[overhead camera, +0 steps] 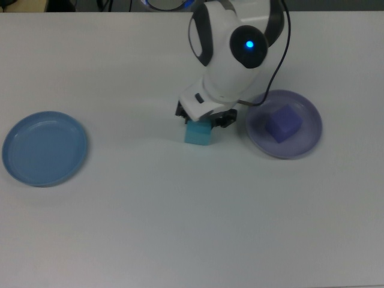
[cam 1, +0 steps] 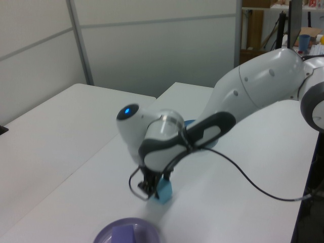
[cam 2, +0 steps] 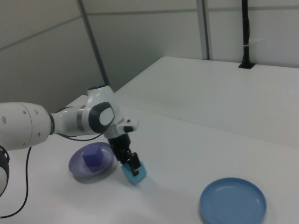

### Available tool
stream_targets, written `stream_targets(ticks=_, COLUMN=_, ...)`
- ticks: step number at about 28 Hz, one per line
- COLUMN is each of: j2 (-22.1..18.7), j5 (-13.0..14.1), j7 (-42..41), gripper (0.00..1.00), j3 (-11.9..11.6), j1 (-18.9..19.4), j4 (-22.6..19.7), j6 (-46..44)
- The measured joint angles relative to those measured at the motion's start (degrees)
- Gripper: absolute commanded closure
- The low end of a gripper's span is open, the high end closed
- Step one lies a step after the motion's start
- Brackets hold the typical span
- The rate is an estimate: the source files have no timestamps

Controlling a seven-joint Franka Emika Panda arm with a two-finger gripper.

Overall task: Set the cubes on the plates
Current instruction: 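Carry the light-blue cube over the blue plate and lower it, then open the gripper to release the light-blue cube onto the plate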

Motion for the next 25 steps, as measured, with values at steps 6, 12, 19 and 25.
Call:
stream_targets(ticks=6, j2=-3.2, j5=2.6, j7=-10.6, gripper=0.99, j3=-0.7, j1=-9.7, j4=3.1, j6=-0.1)
stream_targets(ticks=12, j2=-4.4, j5=3.6, j7=-27.0, gripper=0.98, j3=-0.9, j1=-22.2, j4=5.5, j6=-0.1)
stream_targets(ticks=19, j2=-1.8, j5=3.6, j7=-37.5, gripper=0.97, j3=-0.8, j1=-30.0, j4=5.9, j6=0.9)
stream_targets(ticks=25, j2=2.7, j5=3.6, j7=-37.9, gripper=0.90, j3=-0.8, j1=-31.5, j4=6.7, j6=8.6)
